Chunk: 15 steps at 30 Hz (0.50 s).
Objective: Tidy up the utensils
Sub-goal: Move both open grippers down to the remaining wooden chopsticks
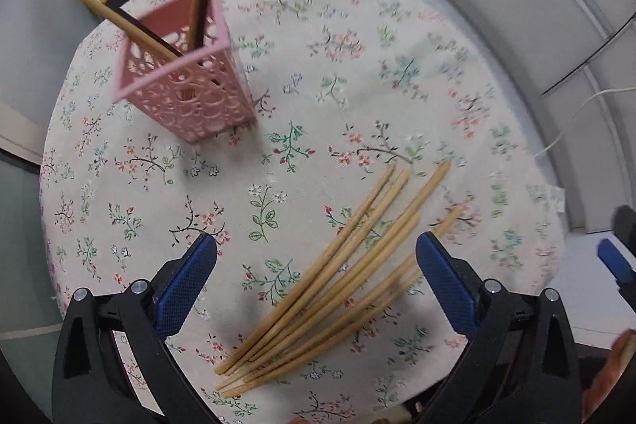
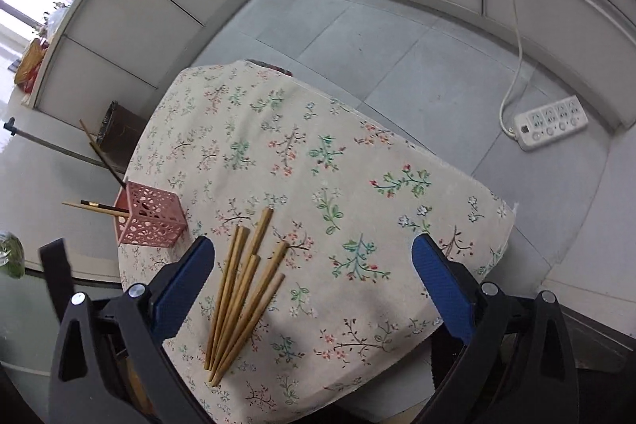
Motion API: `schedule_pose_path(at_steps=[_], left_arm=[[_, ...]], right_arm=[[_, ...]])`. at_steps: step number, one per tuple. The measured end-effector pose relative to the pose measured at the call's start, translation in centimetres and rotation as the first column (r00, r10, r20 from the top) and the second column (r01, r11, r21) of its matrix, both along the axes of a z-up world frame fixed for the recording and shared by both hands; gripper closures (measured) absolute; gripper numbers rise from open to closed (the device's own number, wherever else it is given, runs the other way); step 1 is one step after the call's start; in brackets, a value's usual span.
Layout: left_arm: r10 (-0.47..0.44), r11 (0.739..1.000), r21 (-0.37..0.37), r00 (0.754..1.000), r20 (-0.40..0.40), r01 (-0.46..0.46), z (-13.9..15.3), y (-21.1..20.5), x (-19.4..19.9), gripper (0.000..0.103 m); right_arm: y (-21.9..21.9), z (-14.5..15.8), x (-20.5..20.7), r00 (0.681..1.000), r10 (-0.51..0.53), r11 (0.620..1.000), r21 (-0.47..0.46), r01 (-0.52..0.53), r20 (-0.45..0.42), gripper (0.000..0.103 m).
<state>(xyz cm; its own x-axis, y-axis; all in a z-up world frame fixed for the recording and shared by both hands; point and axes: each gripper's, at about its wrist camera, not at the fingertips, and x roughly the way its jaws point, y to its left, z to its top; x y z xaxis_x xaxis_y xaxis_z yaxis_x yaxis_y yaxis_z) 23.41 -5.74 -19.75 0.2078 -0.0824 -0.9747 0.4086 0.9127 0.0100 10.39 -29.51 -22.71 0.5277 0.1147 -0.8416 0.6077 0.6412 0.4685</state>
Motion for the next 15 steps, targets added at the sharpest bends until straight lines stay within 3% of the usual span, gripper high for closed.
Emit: schedule_pose_path(at_steps=[6,9,15], left_arm=[[0.047,0.998,0.053,0.997,-0.060,-0.044,-2.7,-0.6,2.6,0.014],[0.056,0.998,0.031,0.993,-0.101,-0.053,-3.6,-0.7,3.4,0.021],[0.013,0.999,0.051,0.991,-0.131,-0.006,-5.3,-1.7,3.4,0.043]], right_arm=[[-0.3,-0.9,0.2,1.000,0.020,0.998,0.063,-0.019,-0.022,0.006],[-0.3,-1.0,0.4,0.999,0.029,0.997,0.066,-0.027,-0.030,0.006],[-0.2,-1.4,0.7,0.998,0.044,0.995,0.089,-0.040,-0.038,0.006]])
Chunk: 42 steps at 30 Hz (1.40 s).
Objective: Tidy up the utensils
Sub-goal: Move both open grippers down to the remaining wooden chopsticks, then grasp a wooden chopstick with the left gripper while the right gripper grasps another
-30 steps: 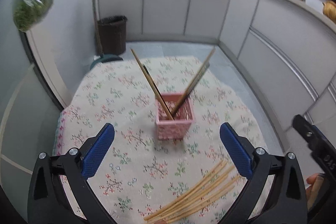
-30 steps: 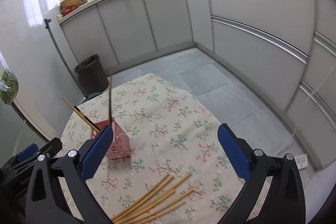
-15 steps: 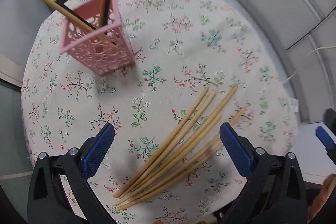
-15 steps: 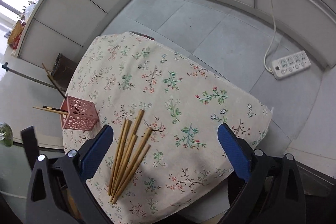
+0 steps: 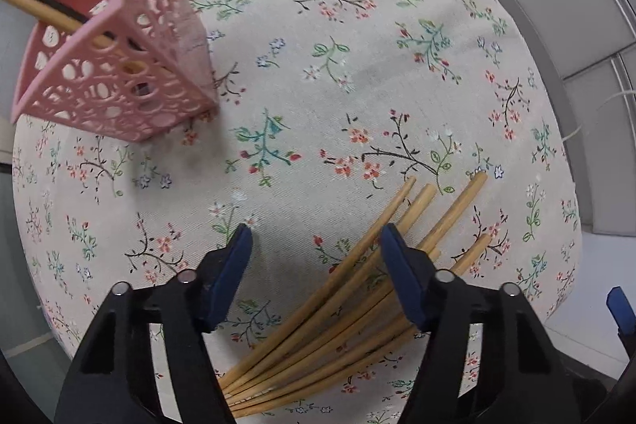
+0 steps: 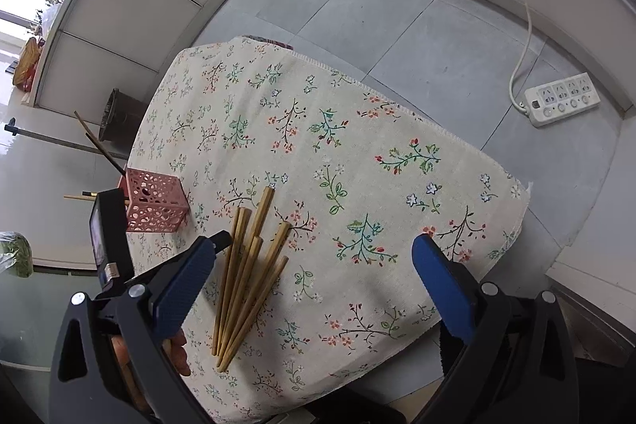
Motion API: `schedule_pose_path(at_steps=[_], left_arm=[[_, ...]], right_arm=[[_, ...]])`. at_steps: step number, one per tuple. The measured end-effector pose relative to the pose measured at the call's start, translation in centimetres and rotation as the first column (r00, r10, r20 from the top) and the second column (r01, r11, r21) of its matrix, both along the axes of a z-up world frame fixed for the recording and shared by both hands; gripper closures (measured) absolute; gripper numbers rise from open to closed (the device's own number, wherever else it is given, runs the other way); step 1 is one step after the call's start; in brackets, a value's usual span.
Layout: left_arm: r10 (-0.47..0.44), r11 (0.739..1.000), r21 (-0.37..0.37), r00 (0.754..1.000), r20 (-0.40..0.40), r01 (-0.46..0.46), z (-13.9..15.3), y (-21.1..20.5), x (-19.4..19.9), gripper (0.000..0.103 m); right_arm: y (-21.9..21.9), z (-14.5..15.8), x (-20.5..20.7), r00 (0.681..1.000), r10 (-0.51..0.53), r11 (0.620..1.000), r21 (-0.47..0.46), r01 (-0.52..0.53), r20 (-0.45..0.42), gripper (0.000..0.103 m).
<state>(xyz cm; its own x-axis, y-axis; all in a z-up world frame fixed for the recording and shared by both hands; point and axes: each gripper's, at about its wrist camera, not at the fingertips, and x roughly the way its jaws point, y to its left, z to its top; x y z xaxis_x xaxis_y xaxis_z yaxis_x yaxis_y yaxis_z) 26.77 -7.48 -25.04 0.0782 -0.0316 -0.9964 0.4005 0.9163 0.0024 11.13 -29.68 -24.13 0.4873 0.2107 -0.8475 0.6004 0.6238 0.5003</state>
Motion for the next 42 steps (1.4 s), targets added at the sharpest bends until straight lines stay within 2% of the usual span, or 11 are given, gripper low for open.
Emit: schedule_pose_path(at_steps=[6,12,14,16,18,23,28,32,35,38,42], left_arm=[[-0.042,0.999,0.018,0.999,0.012,0.042,-0.6,-1.1,-0.3,0.058],[-0.064,0.998,-0.014,0.997,0.030,0.065,-0.4,-2.2,-1.3,0.076],[-0.055,0.998,-0.035,0.997,0.048,0.057,-0.3,-1.8,-1.8,0.087],[-0.043,0.997,-0.053,0.996,0.076,0.047,0.1,-1.0,-2.2,0.091],[-0.047,0.998,-0.029,0.990,0.131,0.051,0.5,0.0,-2.5,0.093],[-0.011,0.998,-0.065,0.975,0.222,0.026,3.4,3.4,-3.6,0.096],[-0.004,0.996,-0.083,0.945,0.328,0.033,8.6,6.3,-5.3,0.097],[0.042,0.992,-0.129,0.924,0.380,0.008,12.0,8.6,-5.7,0.097],[0.079,0.986,-0.168,0.914,0.398,-0.012,13.7,10.9,-6.6,0.098],[0.105,0.983,-0.181,0.902,0.419,-0.030,14.5,11.9,-6.6,0.098],[0.125,0.982,-0.183,0.895,0.428,-0.050,15.0,13.0,-6.5,0.098]], right_arm=[[-0.4,-0.6,0.0,1.000,-0.012,1.000,0.029,0.012,-0.022,0.006],[-0.2,-0.7,0.1,0.999,-0.023,1.000,0.013,0.023,-0.034,0.006],[0.0,-0.7,0.4,0.999,-0.025,1.000,0.010,0.025,-0.035,0.006],[0.5,-0.7,0.8,0.999,-0.017,1.000,-0.004,0.017,-0.040,0.006],[1.0,-0.7,1.3,0.999,-0.001,1.000,-0.028,0.000,-0.046,0.006],[3.2,-1.9,3.7,0.995,0.043,0.998,-0.045,-0.047,-0.090,0.006],[5.6,-2.3,6.9,0.992,0.080,0.992,-0.087,-0.089,-0.095,0.007],[7.5,-1.7,9.0,0.990,0.132,0.987,-0.088,-0.136,-0.050,0.026],[9.2,-2.4,10.4,0.976,0.216,0.976,-0.005,-0.216,-0.039,0.040],[9.9,-3.5,11.2,0.968,0.242,0.970,0.029,-0.240,-0.061,0.045],[10.7,-4.2,12.3,0.962,0.254,0.967,-0.001,-0.255,-0.099,0.052]])
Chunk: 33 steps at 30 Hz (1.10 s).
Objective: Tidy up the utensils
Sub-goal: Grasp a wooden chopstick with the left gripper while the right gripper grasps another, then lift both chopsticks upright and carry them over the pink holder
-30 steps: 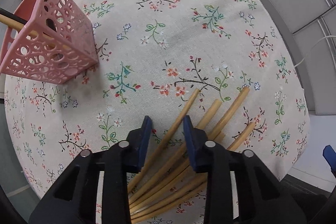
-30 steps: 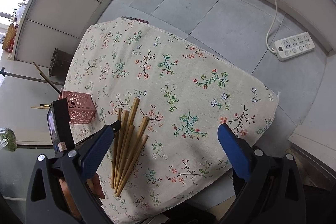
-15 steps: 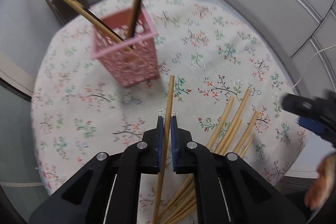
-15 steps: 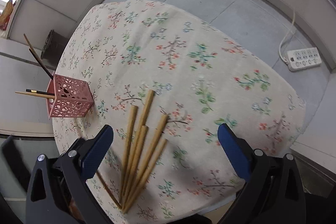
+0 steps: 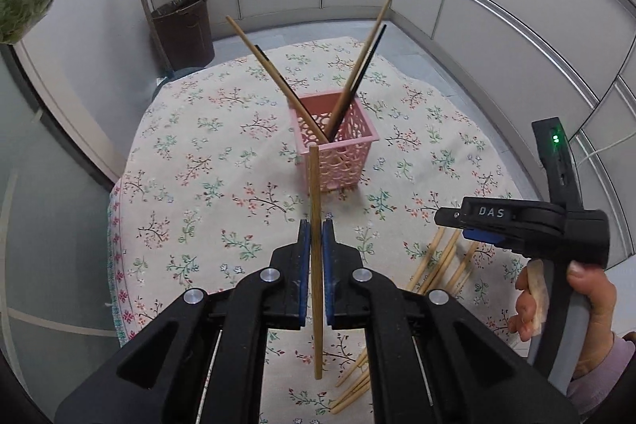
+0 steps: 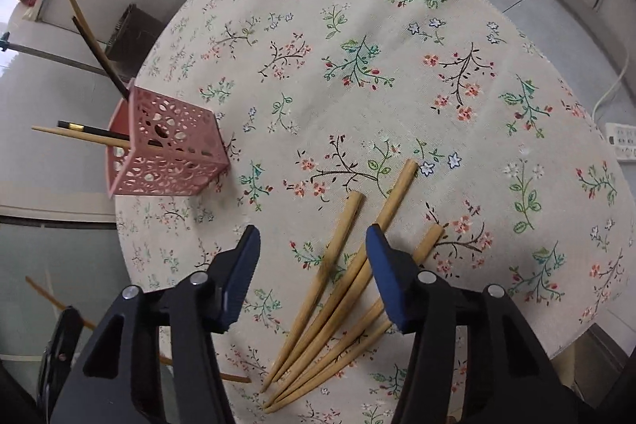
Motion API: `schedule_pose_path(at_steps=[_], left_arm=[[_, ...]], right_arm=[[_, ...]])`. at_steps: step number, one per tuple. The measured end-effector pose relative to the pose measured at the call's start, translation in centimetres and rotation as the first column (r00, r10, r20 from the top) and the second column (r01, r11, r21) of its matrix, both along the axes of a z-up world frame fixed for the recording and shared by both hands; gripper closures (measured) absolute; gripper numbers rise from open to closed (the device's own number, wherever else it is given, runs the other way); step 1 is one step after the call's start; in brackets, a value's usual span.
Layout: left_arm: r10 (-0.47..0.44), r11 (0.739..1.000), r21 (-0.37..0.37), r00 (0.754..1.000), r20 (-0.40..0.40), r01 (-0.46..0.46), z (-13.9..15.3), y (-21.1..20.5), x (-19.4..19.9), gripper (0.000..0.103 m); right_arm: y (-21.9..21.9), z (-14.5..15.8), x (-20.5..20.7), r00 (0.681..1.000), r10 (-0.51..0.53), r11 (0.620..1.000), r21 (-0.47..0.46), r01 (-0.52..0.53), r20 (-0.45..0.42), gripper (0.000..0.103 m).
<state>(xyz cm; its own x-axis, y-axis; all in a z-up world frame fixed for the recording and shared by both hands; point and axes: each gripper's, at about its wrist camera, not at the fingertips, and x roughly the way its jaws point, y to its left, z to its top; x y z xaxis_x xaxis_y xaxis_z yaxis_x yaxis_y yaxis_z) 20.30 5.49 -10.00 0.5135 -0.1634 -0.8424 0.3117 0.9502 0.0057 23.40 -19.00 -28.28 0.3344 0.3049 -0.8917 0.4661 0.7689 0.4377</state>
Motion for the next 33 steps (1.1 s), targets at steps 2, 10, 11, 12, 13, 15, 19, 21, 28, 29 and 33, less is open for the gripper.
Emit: schedule_pose_path(at_steps=[2,10,11,12,13,15,19,21,28,29,33], left_arm=[[0.006,1.000,0.000,1.000,0.005,-0.006,0.1,0.4,0.1,0.098],[0.049,0.999,-0.009,0.999,0.021,-0.049,0.5,1.9,0.4,0.097],[0.054,0.998,-0.012,0.998,0.022,-0.053,0.6,2.1,0.5,0.097],[0.058,0.998,-0.014,0.998,0.025,-0.057,0.7,2.3,0.5,0.097],[0.061,0.998,-0.014,0.998,0.029,-0.061,0.8,2.4,0.4,0.098],[0.068,0.998,-0.018,0.997,0.034,-0.067,1.0,2.7,0.5,0.098],[0.086,0.996,-0.024,0.995,0.043,-0.085,1.3,3.4,0.5,0.098],[0.094,0.995,-0.032,0.994,0.052,-0.093,1.6,3.6,0.5,0.098],[0.085,0.995,-0.060,0.993,0.086,-0.080,3.3,3.9,-0.4,0.098],[0.086,0.995,-0.063,0.992,0.095,-0.080,3.5,3.9,-0.7,0.098],[0.089,0.993,-0.090,0.988,0.126,-0.078,4.8,3.8,-1.4,0.098]], right_arm=[[0.5,-0.1,0.8,1.000,0.009,1.000,-0.019,-0.009,-0.004,0.054],[3.4,-2.2,2.4,0.990,0.062,0.990,-0.121,-0.078,-0.127,0.058],[3.8,-2.9,2.6,0.987,0.071,0.991,-0.103,-0.086,-0.145,0.063],[3.9,-3.1,2.6,0.986,0.064,0.991,-0.105,-0.081,-0.151,0.064],[4.0,-3.1,2.7,0.990,0.043,0.991,-0.122,-0.060,-0.135,0.068],[3.9,-3.2,3.1,0.993,0.016,0.991,-0.127,-0.031,-0.118,0.092],[3.3,-3.0,3.1,0.998,-0.025,0.996,-0.083,0.020,-0.061,0.094],[3.4,-1.8,2.7,1.000,-0.016,0.996,-0.082,0.016,-0.008,0.094],[3.9,6.0,-0.7,0.970,0.094,0.991,-0.116,-0.069,0.224,0.095],[3.8,7.1,-1.3,0.961,0.114,0.988,-0.127,-0.084,0.251,0.095],[3.7,11.2,-4.1,0.925,0.173,0.979,-0.164,-0.123,0.339,0.095]])
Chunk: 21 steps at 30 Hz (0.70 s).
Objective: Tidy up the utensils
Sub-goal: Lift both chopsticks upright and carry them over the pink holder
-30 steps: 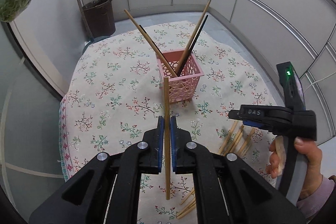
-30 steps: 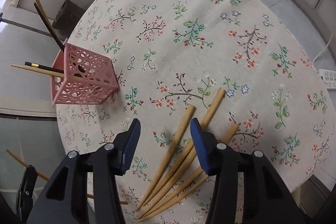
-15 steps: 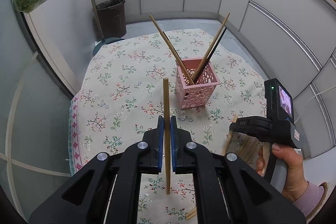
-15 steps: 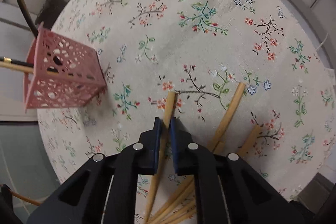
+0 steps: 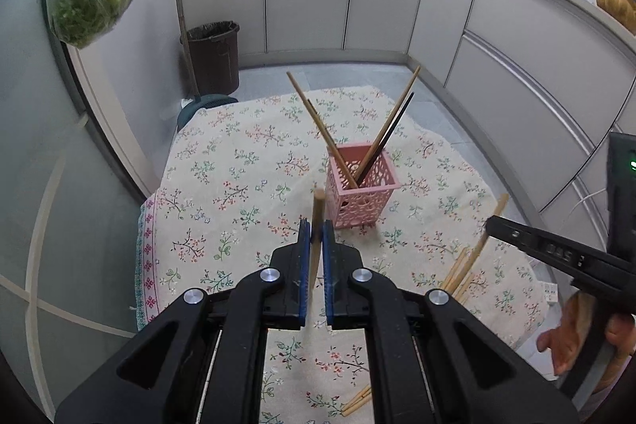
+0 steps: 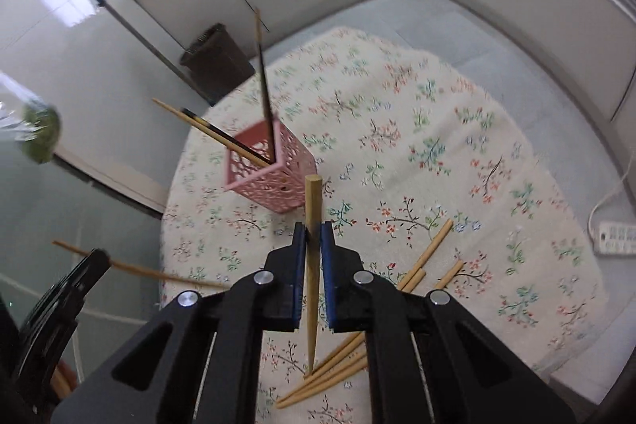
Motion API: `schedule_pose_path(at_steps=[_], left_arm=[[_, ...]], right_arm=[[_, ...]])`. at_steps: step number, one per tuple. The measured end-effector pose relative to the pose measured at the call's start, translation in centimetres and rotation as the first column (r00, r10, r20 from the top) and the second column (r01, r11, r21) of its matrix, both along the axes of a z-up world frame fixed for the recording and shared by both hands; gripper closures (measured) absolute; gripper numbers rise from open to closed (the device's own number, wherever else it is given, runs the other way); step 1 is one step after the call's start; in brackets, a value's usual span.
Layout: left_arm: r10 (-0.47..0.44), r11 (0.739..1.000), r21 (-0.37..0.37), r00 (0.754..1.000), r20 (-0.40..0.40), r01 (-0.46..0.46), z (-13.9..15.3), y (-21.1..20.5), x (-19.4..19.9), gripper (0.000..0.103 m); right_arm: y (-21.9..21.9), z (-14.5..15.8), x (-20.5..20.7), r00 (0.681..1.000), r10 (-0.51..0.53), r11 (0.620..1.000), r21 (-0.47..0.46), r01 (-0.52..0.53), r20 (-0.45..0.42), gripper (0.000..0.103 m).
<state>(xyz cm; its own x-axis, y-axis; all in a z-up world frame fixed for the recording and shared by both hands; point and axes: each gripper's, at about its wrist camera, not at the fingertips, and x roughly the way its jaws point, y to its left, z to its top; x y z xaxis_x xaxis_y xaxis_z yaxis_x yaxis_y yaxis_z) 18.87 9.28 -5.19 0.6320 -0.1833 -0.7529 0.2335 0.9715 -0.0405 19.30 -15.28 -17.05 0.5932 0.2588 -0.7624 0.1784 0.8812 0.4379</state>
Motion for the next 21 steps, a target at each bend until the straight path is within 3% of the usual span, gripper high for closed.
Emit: schedule_pose_path(at_steps=[11,16,21], left_arm=[[-0.006,0.998,-0.062,0.996,0.093,0.012,5.6,-1.3,1.4,0.098],[-0.004,0.992,-0.124,0.991,0.135,0.021,8.7,-1.8,2.9,0.098],[0.022,0.987,-0.163,0.987,0.157,0.004,9.9,-2.6,5.4,0.098]], right_arm=[[-4.1,9.6,-1.5,0.987,-0.017,1.000,-0.016,0.020,0.160,0.095],[-6.4,14.7,-1.4,0.967,-0.041,0.999,-0.024,0.048,0.250,0.095],[-7.8,18.4,-0.8,0.949,-0.046,0.999,-0.013,0.053,0.313,0.095]])
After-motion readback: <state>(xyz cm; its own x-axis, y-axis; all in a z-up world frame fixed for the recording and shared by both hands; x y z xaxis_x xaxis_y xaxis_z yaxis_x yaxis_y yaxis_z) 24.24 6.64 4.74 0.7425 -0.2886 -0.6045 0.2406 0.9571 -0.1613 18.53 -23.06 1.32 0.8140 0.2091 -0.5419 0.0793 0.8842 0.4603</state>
